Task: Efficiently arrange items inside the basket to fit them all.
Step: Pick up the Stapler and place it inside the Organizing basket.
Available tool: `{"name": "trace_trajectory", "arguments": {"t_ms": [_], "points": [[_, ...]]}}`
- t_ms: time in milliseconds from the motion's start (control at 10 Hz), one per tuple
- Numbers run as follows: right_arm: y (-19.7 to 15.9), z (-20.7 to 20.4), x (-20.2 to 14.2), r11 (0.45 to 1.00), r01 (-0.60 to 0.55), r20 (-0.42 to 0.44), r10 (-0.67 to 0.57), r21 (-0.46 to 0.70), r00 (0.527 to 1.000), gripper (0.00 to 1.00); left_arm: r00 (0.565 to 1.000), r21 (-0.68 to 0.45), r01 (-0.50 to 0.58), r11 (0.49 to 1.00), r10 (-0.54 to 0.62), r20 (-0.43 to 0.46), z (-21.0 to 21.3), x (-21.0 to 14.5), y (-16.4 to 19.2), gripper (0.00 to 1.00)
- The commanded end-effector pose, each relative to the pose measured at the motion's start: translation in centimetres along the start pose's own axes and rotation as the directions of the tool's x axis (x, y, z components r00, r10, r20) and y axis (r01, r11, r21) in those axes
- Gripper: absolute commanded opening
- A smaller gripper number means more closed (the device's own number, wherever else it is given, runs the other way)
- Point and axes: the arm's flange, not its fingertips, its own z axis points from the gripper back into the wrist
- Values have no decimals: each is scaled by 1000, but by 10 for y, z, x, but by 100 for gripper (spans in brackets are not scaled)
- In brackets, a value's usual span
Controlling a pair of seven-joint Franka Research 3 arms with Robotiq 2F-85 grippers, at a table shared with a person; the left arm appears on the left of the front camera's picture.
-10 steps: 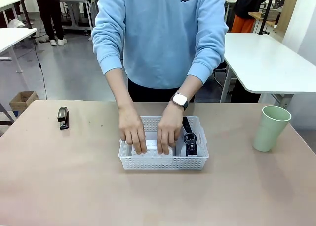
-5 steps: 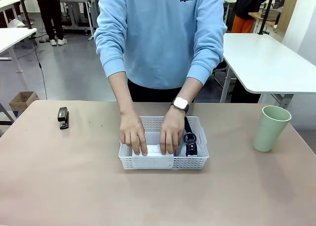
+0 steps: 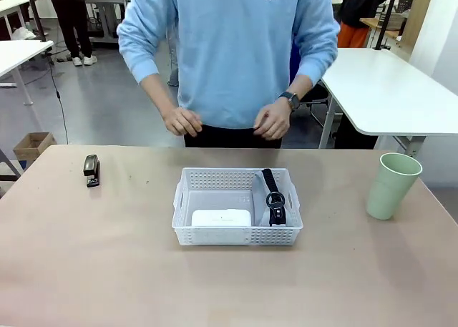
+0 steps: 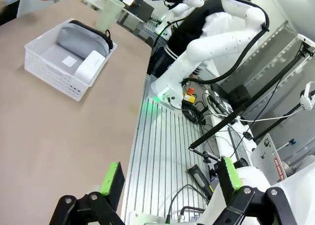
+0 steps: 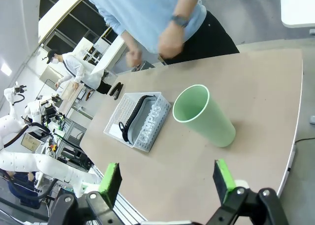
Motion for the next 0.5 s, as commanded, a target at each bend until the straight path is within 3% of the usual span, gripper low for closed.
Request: {"name": "trace_trajectory", "arguments": {"t_ms": [0, 300, 400], "points": [[0, 1, 2, 1000, -27, 23, 26, 13, 999, 100, 1000, 5, -1, 1000, 1, 12, -2, 0, -1, 100], [0, 1, 2, 1000, -27, 23, 26, 13, 999, 100, 1000, 0, 0, 1000, 0, 0, 0, 0, 0, 100], [0, 1, 2, 1000, -27, 23, 26, 13, 999, 100, 980, 14, -199, 980, 199, 28, 1, 4, -11, 100]]}}
